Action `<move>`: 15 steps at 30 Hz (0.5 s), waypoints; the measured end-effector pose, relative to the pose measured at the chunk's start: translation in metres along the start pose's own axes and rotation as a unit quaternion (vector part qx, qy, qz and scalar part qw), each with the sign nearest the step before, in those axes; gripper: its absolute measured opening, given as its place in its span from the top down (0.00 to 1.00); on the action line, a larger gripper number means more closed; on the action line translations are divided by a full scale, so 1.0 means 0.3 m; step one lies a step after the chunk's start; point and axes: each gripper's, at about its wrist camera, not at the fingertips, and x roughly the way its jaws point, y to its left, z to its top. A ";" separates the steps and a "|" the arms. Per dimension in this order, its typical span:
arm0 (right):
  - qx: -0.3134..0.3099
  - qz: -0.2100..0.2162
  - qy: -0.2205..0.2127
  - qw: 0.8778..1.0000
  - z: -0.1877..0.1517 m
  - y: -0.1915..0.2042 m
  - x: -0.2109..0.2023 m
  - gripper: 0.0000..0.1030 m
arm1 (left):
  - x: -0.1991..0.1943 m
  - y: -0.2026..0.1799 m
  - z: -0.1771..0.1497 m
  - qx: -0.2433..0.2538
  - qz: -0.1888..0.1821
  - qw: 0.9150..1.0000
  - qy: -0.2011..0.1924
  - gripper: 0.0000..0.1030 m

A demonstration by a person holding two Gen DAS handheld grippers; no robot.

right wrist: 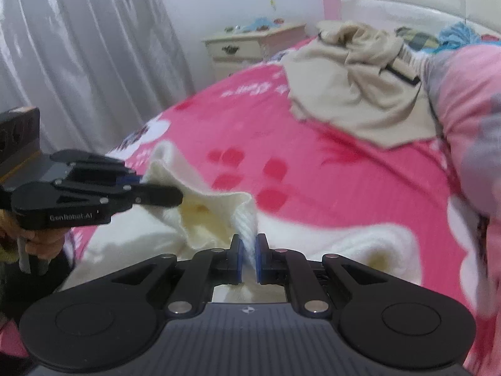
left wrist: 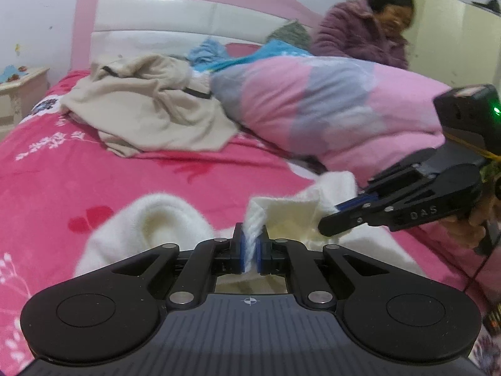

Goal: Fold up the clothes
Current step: 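Lift the sweater end with both grippers and fold it over the body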

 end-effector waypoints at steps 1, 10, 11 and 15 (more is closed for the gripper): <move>0.001 0.000 0.005 1.000 -0.022 0.018 -0.013 0.91 | -0.026 -0.027 -0.023 0.011 -0.003 1.000 0.000 0.96; 0.008 -0.005 0.036 0.999 -0.229 0.184 -0.133 0.91 | -0.195 -0.211 -0.228 0.074 -0.010 0.997 0.006 0.96; 0.011 -0.006 0.037 0.999 -0.254 0.200 -0.145 0.91 | -0.207 -0.219 -0.244 0.074 -0.010 0.997 0.006 0.96; 0.022 -0.010 0.026 0.999 -0.351 0.257 -0.197 0.92 | -0.263 -0.245 -0.309 0.079 -0.005 0.997 0.012 0.96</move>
